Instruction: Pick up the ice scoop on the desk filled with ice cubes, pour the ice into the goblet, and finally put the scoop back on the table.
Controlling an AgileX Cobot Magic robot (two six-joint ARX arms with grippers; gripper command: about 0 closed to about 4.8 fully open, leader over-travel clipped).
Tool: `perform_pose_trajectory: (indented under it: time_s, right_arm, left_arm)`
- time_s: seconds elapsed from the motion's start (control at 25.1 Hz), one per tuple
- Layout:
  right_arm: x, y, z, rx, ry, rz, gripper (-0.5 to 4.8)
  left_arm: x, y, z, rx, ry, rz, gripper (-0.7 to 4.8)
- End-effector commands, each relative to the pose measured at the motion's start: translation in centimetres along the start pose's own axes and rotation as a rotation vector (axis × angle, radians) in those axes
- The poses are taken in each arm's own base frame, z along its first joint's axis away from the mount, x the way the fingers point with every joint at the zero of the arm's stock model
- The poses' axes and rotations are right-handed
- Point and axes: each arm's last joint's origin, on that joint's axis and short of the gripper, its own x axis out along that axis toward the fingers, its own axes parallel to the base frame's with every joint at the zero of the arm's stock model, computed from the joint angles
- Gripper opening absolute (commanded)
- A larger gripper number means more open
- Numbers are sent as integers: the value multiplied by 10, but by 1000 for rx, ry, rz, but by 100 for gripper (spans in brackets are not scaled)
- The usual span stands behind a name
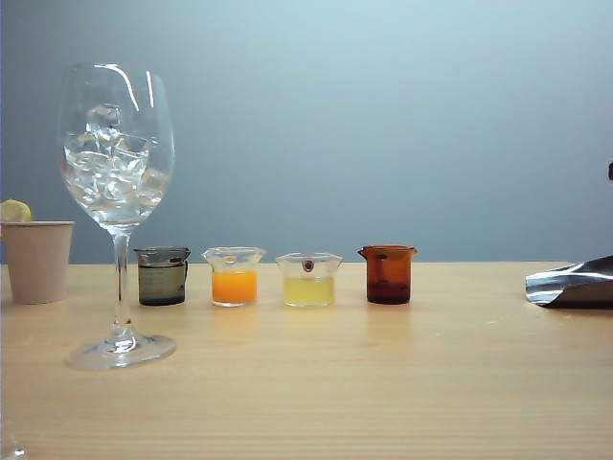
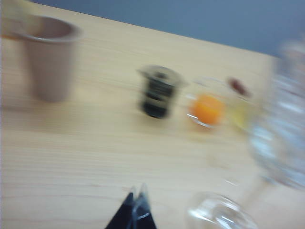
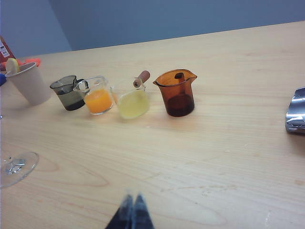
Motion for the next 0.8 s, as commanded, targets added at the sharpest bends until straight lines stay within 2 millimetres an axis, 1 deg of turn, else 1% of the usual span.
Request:
perform_pose_trajectory:
  time_s: [0.04, 0.12, 0.24, 0.56, 0.8]
  right_arm:
    - [0, 0, 0, -6, -9, -2, 9]
    - [0, -2, 0, -4, -12, -13, 9]
    - [0, -8, 2, 2, -26, -69, 9]
    - [-6, -30, 7, 23, -84, -304, 9]
    - [-9, -37, 8, 30, -103, -381, 9]
  left_arm:
    - [-1, 9, 3, -13, -29, 96, -4]
    - [-3, 18, 5, -27, -51, 194, -4]
    - [-4, 22, 6, -34, -62, 240, -4]
    - [-5, 24, 6, -36, -65, 252, -4]
    - [-5, 24, 6, -36, -65, 252, -4]
